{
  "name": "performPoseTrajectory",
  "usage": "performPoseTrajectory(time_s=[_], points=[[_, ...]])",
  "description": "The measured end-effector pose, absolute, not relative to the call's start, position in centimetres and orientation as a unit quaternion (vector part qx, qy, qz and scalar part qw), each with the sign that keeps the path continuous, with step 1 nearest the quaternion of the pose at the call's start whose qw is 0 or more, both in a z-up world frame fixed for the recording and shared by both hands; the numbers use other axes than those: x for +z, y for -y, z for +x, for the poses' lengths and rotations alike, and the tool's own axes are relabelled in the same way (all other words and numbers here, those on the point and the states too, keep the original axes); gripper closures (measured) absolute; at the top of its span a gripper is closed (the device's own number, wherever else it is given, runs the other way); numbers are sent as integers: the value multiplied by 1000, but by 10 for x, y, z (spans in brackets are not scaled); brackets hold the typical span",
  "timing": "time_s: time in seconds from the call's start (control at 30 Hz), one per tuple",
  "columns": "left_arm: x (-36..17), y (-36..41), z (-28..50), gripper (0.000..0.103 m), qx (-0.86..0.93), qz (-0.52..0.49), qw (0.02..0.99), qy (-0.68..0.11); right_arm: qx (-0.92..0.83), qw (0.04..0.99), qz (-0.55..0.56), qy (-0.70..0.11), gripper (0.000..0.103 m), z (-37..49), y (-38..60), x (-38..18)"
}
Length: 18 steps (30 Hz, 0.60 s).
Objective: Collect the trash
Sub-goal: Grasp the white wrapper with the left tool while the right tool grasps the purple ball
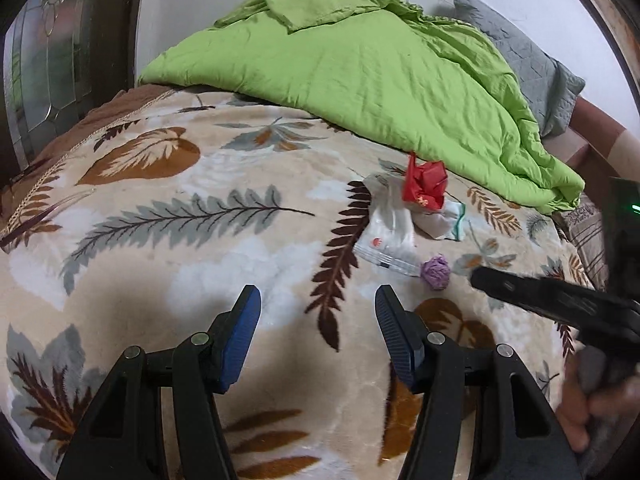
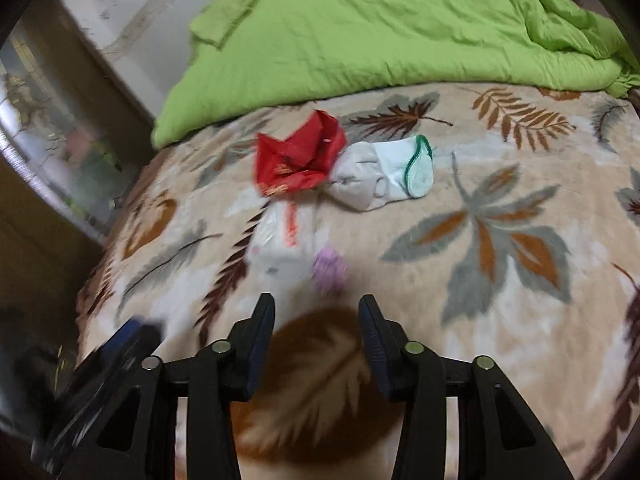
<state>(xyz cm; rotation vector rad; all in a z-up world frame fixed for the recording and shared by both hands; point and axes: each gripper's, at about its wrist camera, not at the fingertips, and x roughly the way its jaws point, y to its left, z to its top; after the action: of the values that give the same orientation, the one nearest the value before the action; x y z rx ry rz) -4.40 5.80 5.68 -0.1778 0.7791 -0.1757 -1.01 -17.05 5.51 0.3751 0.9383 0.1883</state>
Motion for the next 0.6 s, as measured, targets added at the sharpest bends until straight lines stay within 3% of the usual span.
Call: performPoseTrajectory(time_s=[0.13,0.2,0.3,0.6], points=[[56,-61,-41,45,-92,-96,914,-384,84,866,176,-460,62,20,166,37],[56,-60,-39,45,-95,-96,913,-384,85,859,183,-470,72,27,164,27],[57,-55,-33,45,-107,-103,912,-383,90,859,189,-467,77,23,168,21],[54,5,17,42,-156,-74,902,-396,64,882,213,-415,77,-18,210,48]])
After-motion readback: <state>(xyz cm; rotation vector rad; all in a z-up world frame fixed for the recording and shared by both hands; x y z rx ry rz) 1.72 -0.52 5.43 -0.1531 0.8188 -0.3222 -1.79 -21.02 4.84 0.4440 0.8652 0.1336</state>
